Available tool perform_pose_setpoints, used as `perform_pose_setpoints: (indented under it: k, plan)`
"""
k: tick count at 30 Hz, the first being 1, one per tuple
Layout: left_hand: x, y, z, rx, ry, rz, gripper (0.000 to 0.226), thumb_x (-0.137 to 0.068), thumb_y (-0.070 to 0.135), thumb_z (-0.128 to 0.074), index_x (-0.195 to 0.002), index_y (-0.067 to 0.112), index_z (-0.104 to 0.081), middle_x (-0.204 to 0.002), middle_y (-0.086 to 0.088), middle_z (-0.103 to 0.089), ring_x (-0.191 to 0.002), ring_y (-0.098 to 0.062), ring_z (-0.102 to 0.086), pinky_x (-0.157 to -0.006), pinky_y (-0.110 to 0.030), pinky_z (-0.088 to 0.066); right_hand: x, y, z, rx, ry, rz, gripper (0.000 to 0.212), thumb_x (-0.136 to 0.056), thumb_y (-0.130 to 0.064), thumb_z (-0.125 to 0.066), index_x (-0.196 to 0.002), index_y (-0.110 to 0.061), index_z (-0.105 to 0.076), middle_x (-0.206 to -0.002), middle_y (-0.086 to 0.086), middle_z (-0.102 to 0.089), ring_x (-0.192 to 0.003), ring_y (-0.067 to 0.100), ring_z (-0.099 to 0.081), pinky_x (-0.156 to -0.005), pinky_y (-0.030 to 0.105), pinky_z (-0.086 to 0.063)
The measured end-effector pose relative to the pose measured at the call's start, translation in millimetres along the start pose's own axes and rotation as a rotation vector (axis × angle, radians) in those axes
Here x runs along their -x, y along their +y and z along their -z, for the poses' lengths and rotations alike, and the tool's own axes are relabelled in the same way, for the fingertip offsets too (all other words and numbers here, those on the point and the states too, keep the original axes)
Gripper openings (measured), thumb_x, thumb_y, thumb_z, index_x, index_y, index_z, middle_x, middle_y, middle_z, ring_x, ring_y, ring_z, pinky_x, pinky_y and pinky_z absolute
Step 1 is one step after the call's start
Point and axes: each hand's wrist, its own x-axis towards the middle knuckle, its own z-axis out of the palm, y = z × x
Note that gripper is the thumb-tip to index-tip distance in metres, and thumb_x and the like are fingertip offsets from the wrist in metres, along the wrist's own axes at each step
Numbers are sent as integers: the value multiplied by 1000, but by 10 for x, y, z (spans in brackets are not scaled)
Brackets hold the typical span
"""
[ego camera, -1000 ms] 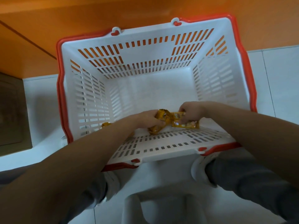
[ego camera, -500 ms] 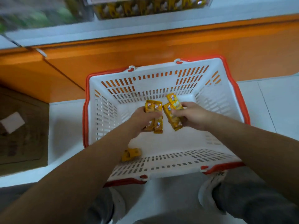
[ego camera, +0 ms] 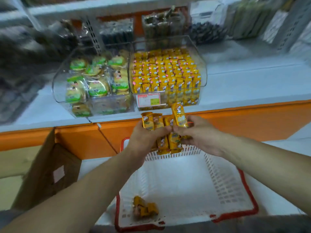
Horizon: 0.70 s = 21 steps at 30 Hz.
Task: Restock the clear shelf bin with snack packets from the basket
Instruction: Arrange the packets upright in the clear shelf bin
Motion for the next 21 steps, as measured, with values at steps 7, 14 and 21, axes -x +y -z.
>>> perform_pose_setpoints:
  k: [7, 14, 21]
  plan:
    - [150, 687, 34, -163, -8, -124, 34, -75, 12, -89, -106, 18, -75, -93, -4, -81, -83, -24, -79, -65, -35, -63, 272, -707, -78, 185, -108, 149, 79, -68, -20, -85, -135, -32, -46, -103, 10, -75, -84, 28, -75, -65, 38, -61]
    - [-49, 907, 81, -123, 22, -135, 36, -75, 12, -89, -105, 19, -71, -91, -5, -81, -81, -27, -79, -64, -39, -64, 84, -1047, 93, 120, -53, 222, 30, -93, -37, -62, -119, -25, -53, -83, 15, -72, -60, 29, -69, -52, 32, -55]
    - [-292, 975, 69, -125, 22, -140, 42, -75, 14, -88, -111, 16, -66, -90, -3, -81, -79, -26, -79, -62, -37, -64, -270, -1359, 422, 179, 37, 392, 49, -94, -10, -63, -138, -27, -50, -98, 12, -74, -84, 26, -73, -72, 30, -52]
